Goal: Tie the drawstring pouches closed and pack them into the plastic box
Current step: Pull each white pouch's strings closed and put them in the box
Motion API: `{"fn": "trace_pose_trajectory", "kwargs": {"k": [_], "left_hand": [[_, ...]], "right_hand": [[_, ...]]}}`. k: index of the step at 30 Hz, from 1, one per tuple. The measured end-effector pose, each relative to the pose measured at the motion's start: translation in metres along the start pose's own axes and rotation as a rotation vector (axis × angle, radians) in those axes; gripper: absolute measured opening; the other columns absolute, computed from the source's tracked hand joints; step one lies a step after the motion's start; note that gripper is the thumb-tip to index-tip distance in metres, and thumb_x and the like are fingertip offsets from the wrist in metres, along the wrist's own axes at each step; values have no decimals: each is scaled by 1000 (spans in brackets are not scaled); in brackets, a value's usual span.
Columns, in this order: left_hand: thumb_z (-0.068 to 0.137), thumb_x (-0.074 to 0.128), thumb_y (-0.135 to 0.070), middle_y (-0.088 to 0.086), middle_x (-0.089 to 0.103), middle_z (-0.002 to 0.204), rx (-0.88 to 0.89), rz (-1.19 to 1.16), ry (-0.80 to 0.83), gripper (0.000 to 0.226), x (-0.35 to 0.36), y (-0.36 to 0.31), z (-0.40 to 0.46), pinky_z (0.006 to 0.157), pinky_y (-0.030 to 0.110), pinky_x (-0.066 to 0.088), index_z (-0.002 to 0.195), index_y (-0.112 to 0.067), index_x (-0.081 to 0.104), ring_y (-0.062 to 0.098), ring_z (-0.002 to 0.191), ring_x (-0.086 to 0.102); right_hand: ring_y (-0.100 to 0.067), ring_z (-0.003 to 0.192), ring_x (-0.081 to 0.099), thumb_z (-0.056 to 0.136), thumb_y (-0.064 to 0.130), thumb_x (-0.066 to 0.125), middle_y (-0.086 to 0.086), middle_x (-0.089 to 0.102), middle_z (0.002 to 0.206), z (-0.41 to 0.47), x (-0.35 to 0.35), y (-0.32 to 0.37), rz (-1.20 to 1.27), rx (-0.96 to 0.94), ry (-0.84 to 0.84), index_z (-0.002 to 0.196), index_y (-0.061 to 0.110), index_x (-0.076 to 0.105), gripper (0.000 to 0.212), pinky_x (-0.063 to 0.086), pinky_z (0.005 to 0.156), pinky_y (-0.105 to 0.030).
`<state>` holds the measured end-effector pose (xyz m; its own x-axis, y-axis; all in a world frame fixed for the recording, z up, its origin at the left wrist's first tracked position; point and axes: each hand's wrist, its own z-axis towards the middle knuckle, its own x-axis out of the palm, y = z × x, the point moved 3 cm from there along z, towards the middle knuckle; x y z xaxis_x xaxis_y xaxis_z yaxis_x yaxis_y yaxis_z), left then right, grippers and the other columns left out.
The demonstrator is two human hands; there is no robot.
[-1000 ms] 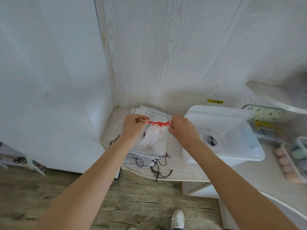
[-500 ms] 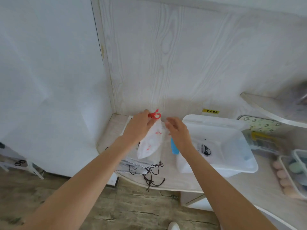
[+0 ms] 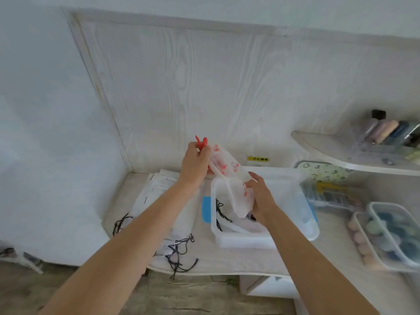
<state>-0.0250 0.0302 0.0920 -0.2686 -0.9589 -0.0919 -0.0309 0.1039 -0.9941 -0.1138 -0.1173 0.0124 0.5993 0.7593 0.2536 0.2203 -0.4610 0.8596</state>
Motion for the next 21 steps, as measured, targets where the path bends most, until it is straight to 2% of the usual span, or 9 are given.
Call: {"fn": "trace_pose_trajectory", "kwargs": {"k": [2, 4, 6, 8, 11, 14, 16, 18, 21], "left_hand": [[95, 41, -19, 9, 61, 102, -34, 21, -13, 16, 17, 10, 1, 68, 39, 59, 111, -16, 41, 29, 89, 65], [93, 40, -15, 12, 60, 108, -18, 148, -17, 24, 36, 25, 1, 73, 44, 57, 117, -15, 38, 31, 92, 63], [92, 40, -11, 16, 57, 113, 21, 347, -12, 34, 53, 42, 3, 82, 47, 52, 126, -11, 37, 34, 98, 59], [92, 41, -9, 17, 56, 113, 23, 566, 58, 37, 66, 61, 4, 83, 43, 49, 128, -9, 37, 34, 100, 57], [91, 44, -12, 15, 55, 114, 10, 976, 159, 38, 80, 82, -1, 83, 42, 44, 128, -11, 37, 33, 108, 51], [89, 49, -13, 15, 40, 132, 176, 1338, 186, 51, 94, 93, -9, 93, 40, 38, 137, -16, 32, 33, 121, 37], [90, 50, -14, 12, 32, 141, 214, 1323, 334, 57, 108, 105, -11, 98, 39, 36, 142, -21, 30, 32, 126, 33], [92, 51, -18, 10, 35, 139, 112, 1270, 513, 58, 119, 119, -11, 99, 40, 37, 144, -25, 28, 32, 125, 35], [93, 52, -28, 12, 41, 135, -2, 1335, 597, 57, 129, 140, -4, 102, 42, 36, 144, -27, 28, 34, 122, 42]], "right_hand": [[-23, 81, 54, 89, 6, 47, -9, 55, 99, 3, -25, 7, -81, -45, -96, 123, 23, 42, 38, 45, 62, -31], [-22, 83, 52, 87, 4, 48, -9, 52, 101, 8, -48, 11, -184, -108, -171, 123, 22, 39, 41, 43, 62, -30], [-24, 90, 52, 86, 3, 49, -9, 51, 107, 15, -69, 14, -342, -185, -218, 124, 24, 38, 44, 46, 71, -34], [-26, 97, 53, 85, 3, 50, -11, 53, 115, 23, -85, 18, -517, -249, -242, 122, 23, 43, 42, 48, 81, -37], [-26, 109, 53, 86, 4, 53, -9, 55, 123, 40, -105, 14, -730, -256, -252, 120, 18, 50, 37, 41, 86, -28], [-26, 113, 52, 88, 6, 53, -11, 54, 125, 58, -114, -1, -910, -241, -209, 124, 16, 50, 38, 36, 86, -23], [-28, 118, 47, 89, 12, 54, -13, 48, 130, 70, -116, -14, -1019, -203, -175, 129, 16, 46, 42, 36, 94, -28], [-30, 129, 32, 89, 23, 56, -12, 33, 142, 76, -115, -24, -1196, -138, -133, 137, 21, 38, 51, 30, 105, -38], [-31, 136, 19, 89, 29, 58, -12, 17, 148, 78, -111, -33, -1388, -114, 7, 143, 24, 27, 63, 25, 109, -42]]}}
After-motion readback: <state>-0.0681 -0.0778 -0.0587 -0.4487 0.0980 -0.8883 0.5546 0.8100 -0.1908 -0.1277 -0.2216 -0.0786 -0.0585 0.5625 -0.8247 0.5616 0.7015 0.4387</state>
